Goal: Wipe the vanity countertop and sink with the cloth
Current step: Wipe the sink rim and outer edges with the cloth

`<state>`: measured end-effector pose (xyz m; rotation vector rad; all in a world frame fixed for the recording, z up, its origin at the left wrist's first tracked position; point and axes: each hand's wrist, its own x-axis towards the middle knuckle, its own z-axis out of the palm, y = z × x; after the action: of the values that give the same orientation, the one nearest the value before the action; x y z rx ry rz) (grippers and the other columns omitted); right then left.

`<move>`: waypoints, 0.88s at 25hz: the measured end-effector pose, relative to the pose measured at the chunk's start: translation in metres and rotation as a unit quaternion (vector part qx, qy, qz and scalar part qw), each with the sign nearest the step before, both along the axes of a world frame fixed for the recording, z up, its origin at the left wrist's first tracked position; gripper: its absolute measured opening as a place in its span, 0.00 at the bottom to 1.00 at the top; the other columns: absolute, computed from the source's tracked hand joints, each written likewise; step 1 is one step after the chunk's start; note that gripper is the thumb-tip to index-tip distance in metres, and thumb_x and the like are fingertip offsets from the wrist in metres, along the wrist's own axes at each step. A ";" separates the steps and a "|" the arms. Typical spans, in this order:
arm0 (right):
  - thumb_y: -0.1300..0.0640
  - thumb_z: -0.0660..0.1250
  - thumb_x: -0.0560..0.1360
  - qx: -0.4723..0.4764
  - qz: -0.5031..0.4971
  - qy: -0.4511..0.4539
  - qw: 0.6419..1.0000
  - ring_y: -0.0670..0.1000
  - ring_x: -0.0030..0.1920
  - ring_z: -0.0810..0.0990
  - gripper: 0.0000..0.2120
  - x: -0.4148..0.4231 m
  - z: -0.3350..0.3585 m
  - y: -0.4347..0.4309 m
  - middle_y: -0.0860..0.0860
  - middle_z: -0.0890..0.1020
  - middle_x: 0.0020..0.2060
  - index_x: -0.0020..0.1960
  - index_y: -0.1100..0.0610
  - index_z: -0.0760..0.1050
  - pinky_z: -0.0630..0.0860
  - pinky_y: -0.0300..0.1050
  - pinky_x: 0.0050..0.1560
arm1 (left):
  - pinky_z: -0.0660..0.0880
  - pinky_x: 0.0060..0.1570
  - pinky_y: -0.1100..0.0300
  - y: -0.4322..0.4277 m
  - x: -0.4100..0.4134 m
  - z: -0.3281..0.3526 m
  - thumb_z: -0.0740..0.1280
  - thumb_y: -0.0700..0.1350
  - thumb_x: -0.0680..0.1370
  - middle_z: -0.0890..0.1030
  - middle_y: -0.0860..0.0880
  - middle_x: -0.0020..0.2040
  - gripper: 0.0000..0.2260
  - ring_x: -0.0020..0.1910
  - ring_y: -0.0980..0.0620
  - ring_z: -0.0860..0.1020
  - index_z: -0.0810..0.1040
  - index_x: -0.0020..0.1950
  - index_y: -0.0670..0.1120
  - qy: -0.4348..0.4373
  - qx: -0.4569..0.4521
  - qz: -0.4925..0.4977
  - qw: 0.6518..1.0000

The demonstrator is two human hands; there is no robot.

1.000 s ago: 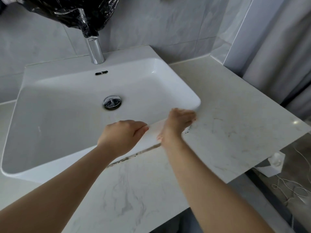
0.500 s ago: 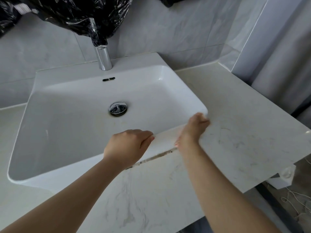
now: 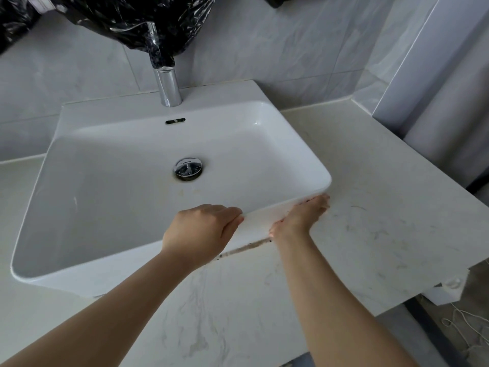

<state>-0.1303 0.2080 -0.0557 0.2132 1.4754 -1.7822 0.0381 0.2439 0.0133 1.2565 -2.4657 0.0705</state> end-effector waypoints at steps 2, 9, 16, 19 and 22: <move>0.28 0.48 0.69 -0.034 0.003 0.029 0.999 0.49 0.73 0.59 0.40 0.038 0.015 0.020 0.46 0.55 0.75 0.76 0.45 0.48 0.56 0.58 0.73 | 0.67 0.21 0.62 0.000 -0.001 0.002 0.50 0.55 0.78 0.75 0.53 0.28 0.19 0.28 0.52 0.74 0.78 0.39 0.52 -0.001 0.003 -0.002 1.000; 0.39 0.49 0.79 0.047 0.006 0.151 0.987 0.54 0.75 0.55 0.32 0.017 0.027 0.011 0.53 0.52 0.76 0.77 0.55 0.49 0.55 0.58 0.73 | 0.72 0.32 0.60 0.004 0.006 0.005 0.40 0.60 0.74 0.80 0.55 0.39 0.26 0.39 0.52 0.77 0.77 0.49 0.55 0.025 0.064 0.012 0.998; 0.41 0.53 0.79 0.081 0.145 0.098 0.981 0.50 0.76 0.45 0.37 0.082 0.029 0.024 0.50 0.44 0.77 0.76 0.55 0.36 0.50 0.55 0.74 | 0.55 0.25 0.71 0.023 0.046 0.005 0.53 0.56 0.76 0.77 0.54 0.27 0.17 0.24 0.50 0.74 0.78 0.37 0.52 0.000 0.029 0.091 0.995; 0.41 0.54 0.79 0.076 0.057 0.096 0.991 0.53 0.73 0.57 0.32 0.038 0.044 0.018 0.51 0.54 0.76 0.76 0.54 0.48 0.59 0.57 0.70 | 0.57 0.24 0.70 0.031 0.065 0.005 0.53 0.56 0.75 0.76 0.53 0.26 0.18 0.23 0.48 0.73 0.78 0.37 0.51 -0.001 0.004 0.120 0.993; 0.38 0.50 0.79 0.033 0.081 0.037 0.995 0.55 0.72 0.61 0.31 0.023 -0.023 -0.016 0.50 0.54 0.76 0.76 0.52 0.49 0.63 0.59 0.64 | 0.57 0.25 0.70 0.036 0.070 0.005 0.53 0.55 0.75 0.76 0.52 0.25 0.18 0.22 0.47 0.74 0.79 0.37 0.50 0.017 0.019 0.137 0.990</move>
<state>-0.1076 0.1921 -0.0786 0.0589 1.5585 -1.6280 0.1077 0.2802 0.0187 1.5913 -2.2606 0.0738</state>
